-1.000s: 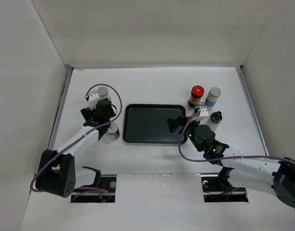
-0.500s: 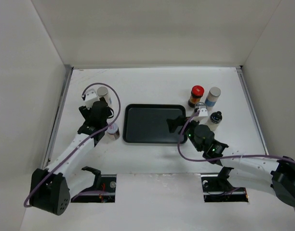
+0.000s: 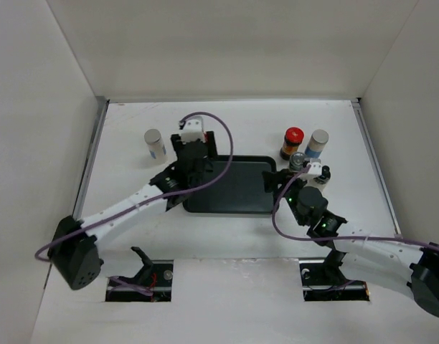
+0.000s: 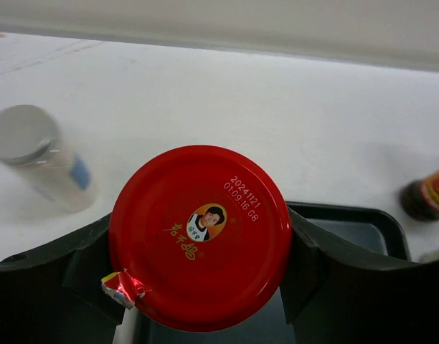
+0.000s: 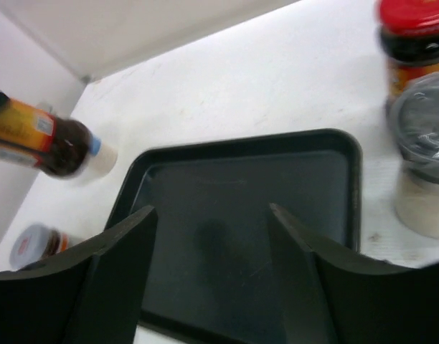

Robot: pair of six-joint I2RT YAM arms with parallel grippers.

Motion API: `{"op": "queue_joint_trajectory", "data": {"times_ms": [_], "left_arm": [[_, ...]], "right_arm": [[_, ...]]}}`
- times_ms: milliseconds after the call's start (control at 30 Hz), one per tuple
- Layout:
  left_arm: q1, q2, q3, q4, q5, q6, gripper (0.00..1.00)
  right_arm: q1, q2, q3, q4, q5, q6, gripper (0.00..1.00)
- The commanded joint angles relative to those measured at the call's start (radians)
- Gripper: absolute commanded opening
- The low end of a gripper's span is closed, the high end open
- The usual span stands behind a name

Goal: Organize the condiment bottles

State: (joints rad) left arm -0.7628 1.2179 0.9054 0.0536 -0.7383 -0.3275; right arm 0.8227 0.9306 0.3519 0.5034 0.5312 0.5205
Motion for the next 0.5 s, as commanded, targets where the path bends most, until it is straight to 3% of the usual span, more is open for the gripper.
{"op": "queue_joint_trajectory", "data": {"times_ms": [0,67,133,233,467], "left_arm": [[-0.065,0.115,0.099,0.199,0.028,0.002,0.38],[-0.075,0.193,0.131,0.235,0.048,-0.004,0.38],[-0.079,0.254,0.154,0.250,0.062,-0.011,0.38],[-0.069,0.328,0.164,0.285,0.088,-0.031,0.38],[-0.028,0.443,0.138,0.370,0.137,-0.050,0.38]], "right_arm": [[-0.038,-0.050,-0.013,0.002,0.101,0.035,0.55],[-0.078,-0.073,-0.022,-0.035,0.118,0.061,0.37],[-0.107,-0.091,-0.028,-0.060,0.099,0.093,0.31],[-0.109,-0.098,-0.027,-0.059,0.066,0.098,0.34],[-0.110,-0.093,-0.028,-0.032,0.055,0.087,0.52]]}}
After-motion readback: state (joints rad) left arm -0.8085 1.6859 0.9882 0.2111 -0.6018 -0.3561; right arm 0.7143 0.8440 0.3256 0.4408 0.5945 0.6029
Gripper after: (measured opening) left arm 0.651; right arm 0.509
